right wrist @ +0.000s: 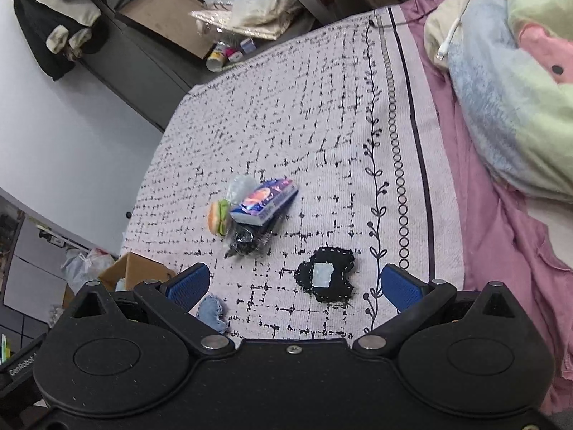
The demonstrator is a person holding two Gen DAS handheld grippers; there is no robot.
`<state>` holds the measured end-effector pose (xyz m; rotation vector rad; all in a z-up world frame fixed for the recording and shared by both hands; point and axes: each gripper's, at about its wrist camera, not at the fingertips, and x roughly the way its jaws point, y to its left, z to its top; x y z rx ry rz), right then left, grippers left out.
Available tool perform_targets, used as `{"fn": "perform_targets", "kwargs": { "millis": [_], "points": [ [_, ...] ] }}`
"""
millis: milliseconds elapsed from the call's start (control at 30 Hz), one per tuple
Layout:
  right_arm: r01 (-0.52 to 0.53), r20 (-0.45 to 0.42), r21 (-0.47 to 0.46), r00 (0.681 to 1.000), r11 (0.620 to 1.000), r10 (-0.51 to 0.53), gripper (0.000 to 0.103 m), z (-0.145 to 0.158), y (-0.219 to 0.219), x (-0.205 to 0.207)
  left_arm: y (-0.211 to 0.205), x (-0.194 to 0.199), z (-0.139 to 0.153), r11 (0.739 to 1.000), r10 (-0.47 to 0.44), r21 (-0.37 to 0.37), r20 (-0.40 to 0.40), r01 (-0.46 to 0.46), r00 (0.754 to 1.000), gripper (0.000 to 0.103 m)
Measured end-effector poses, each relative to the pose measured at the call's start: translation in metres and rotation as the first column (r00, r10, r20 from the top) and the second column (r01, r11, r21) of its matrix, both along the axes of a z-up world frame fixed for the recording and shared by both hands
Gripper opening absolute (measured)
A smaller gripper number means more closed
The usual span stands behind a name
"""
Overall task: Organize soft objects
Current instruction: 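Grasp the flat blue plush with the left tool while the right tool grasps the black plush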
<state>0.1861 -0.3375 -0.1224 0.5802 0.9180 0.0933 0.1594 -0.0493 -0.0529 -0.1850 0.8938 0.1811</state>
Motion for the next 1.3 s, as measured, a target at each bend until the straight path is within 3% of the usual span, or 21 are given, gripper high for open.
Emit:
{"fn": "perform_targets", "kwargs": {
  "millis": [433,867,1067,1200,1300],
  "points": [
    [0.002,-0.086,-0.025,0.996,1.000,-0.004,0.102,-0.027,0.003,0.029,-0.020,0.031,-0.052,1.000,-0.009,0.011,-0.090,0.010,0.996,0.097],
    [0.051,-0.204,0.034,0.978,0.998,-0.043,0.089,-0.064,-0.004,0.052,-0.027,0.069,-0.107,1.000,0.011,0.014,-0.181,-0.008,0.983,0.096],
    [0.041,-0.249,0.024,0.968,0.999,-0.033,0.086,-0.079,0.001,0.062,-0.022,0.083,-0.127,0.999,0.034,0.008,-0.217,-0.033,0.976,0.091],
    [0.026,-0.279,0.013,0.960,1.000,-0.021,0.077,-0.087,0.007,0.068,-0.019,0.085,-0.142,0.999,0.043,-0.002,-0.242,-0.045,0.969,0.078],
    [0.014,-0.290,-0.012,0.957,1.000,-0.017,0.076,-0.091,0.012,0.071,-0.016,0.084,-0.149,0.998,0.049,-0.034,-0.242,-0.059,0.969,0.070]
  ]
}}
